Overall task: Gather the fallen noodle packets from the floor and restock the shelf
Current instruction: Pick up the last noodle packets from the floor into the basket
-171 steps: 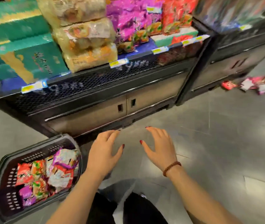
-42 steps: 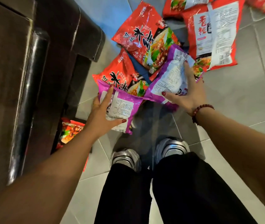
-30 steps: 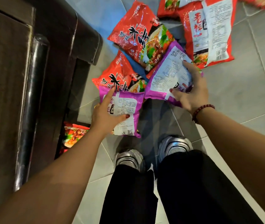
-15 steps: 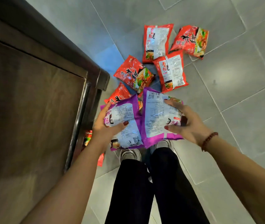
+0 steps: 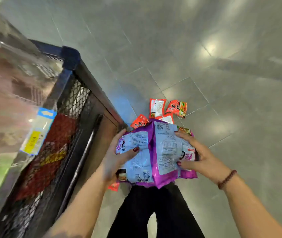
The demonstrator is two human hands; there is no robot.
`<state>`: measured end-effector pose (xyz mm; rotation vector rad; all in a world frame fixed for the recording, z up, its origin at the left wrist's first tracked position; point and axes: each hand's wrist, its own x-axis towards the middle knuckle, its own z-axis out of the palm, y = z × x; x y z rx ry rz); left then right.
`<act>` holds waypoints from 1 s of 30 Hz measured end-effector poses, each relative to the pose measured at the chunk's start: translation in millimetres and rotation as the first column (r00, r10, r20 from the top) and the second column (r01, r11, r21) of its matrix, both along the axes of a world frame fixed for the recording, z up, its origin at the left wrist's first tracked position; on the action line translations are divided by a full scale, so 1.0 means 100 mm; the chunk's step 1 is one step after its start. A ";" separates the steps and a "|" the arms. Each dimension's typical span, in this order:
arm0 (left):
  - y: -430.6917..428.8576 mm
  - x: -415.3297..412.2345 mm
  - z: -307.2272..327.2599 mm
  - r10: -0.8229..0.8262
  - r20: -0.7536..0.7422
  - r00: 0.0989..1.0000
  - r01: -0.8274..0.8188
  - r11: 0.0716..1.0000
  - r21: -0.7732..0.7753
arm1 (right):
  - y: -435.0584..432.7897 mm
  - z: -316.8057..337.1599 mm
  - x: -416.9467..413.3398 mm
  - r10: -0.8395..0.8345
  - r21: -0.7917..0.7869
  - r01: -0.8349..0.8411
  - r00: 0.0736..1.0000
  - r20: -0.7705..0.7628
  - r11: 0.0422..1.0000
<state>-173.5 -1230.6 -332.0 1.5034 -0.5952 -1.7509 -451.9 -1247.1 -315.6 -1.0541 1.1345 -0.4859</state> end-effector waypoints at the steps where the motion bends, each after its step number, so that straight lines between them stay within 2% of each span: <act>1: 0.00 0.04 0.18 -0.008 0.025 1.000 0.009 1.000 -0.029 | 0.02 0.14 0.04 0.003 -0.008 -0.003 1.000 0.007 1.000; 5: 0.12 0.19 0.78 0.028 -0.016 0.999 -0.029 0.996 -0.080 | 0.01 0.59 0.25 -0.031 -0.031 0.033 0.997 0.065 0.999; 8: 0.25 0.22 1.12 0.077 -0.027 0.997 -0.080 0.986 -0.144 | -0.13 0.85 0.35 -0.033 -0.108 0.041 0.997 0.072 0.993; 14: 0.60 -0.13 1.49 0.365 0.050 0.930 -0.342 0.907 -0.247 | -0.46 1.16 0.34 0.155 -0.194 -0.140 0.986 0.063 0.971; 17: 0.78 -0.43 1.56 0.523 0.124 0.843 -0.477 0.834 -0.276 | -0.62 1.24 0.27 0.305 -0.171 -0.296 0.952 0.029 0.940; 21: 1.06 -0.89 1.55 0.693 0.145 0.706 -0.640 0.712 -0.287 | -0.76 1.25 0.22 0.490 -0.170 -0.480 0.872 0.019 0.861; 26: 1.59 -1.39 1.59 0.837 0.210 0.505 -0.799 0.546 -0.253 | -0.63 1.22 0.36 0.720 -0.180 -0.706 0.693 0.026 0.685; 30: 2.08 -1.60 1.71 0.913 0.228 0.339 -0.891 0.390 -0.232 | -0.27 1.23 0.55 0.838 -0.176 -0.819 0.537 0.097 0.546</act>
